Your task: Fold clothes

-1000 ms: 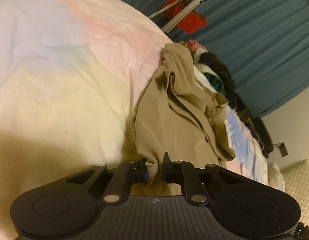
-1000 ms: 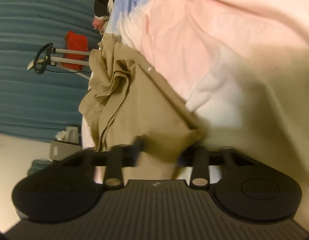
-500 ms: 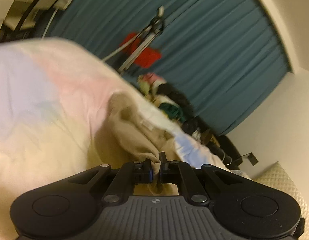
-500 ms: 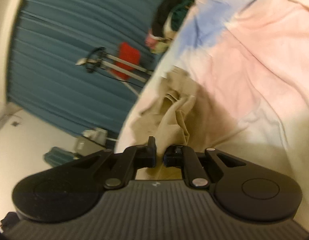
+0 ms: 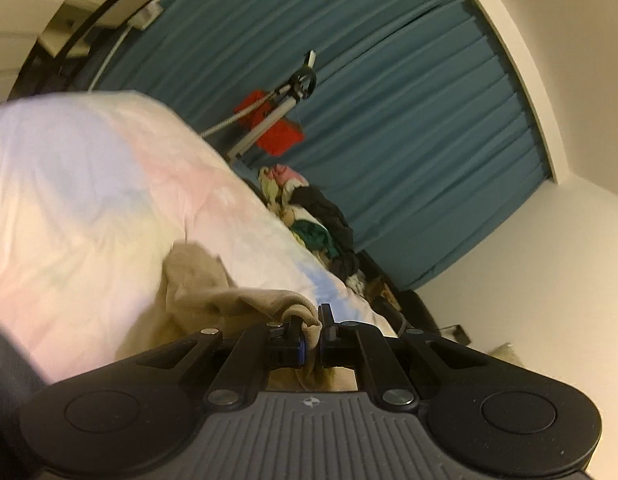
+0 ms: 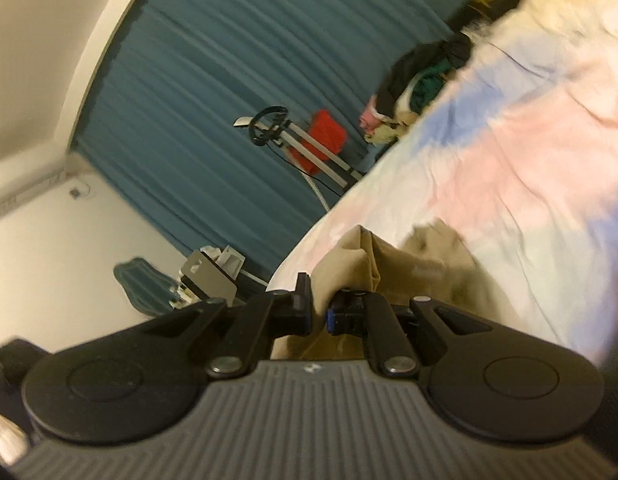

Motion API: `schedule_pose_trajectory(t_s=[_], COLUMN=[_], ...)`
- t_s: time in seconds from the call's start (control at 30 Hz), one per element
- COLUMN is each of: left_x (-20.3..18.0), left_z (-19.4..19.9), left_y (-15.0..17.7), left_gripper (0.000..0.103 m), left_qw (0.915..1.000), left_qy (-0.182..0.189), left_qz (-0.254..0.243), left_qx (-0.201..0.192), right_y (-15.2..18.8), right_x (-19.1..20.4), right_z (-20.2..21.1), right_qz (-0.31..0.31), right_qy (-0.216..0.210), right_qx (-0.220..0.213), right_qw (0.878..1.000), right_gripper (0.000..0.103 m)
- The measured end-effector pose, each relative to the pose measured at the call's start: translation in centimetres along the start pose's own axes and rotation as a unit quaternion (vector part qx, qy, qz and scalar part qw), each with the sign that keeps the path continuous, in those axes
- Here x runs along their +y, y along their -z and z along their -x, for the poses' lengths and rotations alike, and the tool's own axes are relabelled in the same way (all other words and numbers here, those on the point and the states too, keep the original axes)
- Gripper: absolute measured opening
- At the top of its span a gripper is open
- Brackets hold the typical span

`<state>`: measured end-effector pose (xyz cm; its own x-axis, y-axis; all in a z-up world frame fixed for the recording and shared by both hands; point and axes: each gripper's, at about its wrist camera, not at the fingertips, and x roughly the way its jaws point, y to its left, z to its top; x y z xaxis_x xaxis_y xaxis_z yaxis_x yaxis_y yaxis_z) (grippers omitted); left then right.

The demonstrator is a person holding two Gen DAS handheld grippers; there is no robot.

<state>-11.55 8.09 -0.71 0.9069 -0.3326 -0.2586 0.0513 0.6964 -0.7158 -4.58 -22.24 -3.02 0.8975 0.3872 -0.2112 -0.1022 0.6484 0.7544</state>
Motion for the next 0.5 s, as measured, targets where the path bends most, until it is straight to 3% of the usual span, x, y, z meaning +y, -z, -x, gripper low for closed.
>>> schedule_pose_trajectory(t_s=[0.13, 0.27, 0.37, 0.5], left_x=[-0.8, -0.6, 0.9, 4.1], left_z=[-6.9, -15.8, -20.4, -24.8], left_y=[-3.0, -5.0, -5.3, -4.9], left_gripper=[0.007, 0.007, 0.007, 0.008], left_qw=[0.9953, 0.9868, 0.9825, 0.9811], left_qy=[-0.069, -0.123, -0.144, -0.151], left_qz=[-0.068, -0.102, -0.111, -0.111], left_qx=[0.004, 0.025, 0.041, 0.046], right_y=[-3.5, -5.6, -5.6, -4.4], right_x=[-0.5, -2.2, -4.0, -7.5], right_z=[-7.8, -16.0, -19.8, -22.7], right_qz=[-0.010, -0.025, -0.028, -0.048], right_qy=[0.037, 0.096, 0.123, 0.119], right_qx=[0.056, 0.085, 0.102, 0.124], right_qw=[0.998, 0.991, 0.987, 0.984], right_gripper=[0.011, 0.011, 0.011, 0.012])
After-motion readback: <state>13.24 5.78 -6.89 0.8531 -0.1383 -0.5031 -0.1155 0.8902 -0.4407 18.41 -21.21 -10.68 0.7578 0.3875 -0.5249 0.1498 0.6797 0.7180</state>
